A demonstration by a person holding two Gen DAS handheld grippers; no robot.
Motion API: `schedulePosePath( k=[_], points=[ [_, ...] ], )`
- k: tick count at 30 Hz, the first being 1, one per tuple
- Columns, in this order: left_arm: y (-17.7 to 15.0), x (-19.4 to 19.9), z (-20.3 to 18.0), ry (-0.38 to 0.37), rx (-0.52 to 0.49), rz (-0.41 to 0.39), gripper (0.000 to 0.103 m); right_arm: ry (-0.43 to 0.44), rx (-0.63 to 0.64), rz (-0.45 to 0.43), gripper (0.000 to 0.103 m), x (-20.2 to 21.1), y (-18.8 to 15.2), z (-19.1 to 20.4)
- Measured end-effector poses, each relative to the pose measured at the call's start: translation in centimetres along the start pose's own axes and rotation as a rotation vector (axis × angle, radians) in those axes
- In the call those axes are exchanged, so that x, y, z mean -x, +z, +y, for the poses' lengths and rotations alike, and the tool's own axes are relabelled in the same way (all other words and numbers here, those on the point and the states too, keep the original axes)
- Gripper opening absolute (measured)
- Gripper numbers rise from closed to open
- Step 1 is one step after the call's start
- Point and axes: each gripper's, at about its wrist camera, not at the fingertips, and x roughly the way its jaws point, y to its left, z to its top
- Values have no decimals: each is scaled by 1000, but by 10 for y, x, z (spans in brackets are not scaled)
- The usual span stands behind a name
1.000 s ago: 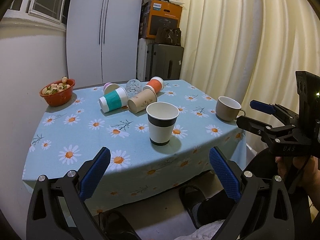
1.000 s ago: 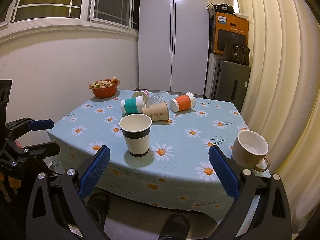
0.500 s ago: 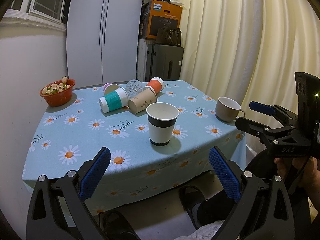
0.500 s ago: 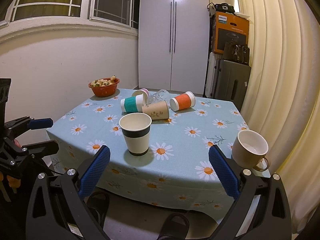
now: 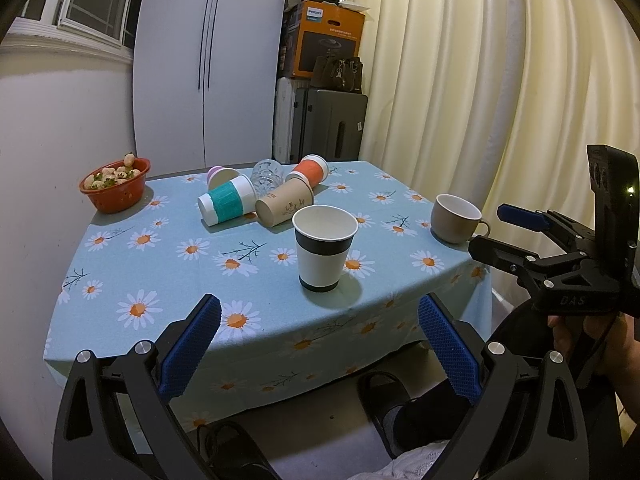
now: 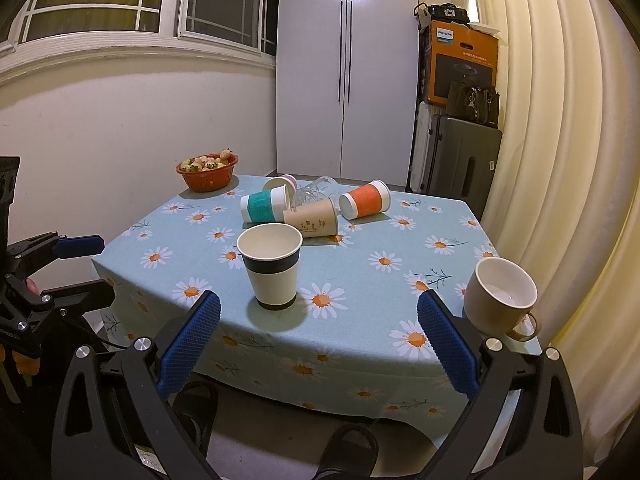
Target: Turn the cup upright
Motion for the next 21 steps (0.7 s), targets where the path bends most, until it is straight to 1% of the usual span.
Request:
schedulePosePath(
  k=[21],
  points=[
    [0,0,0,0,-1,0,96,0,7,2,98,0,0,-1]
  ],
)
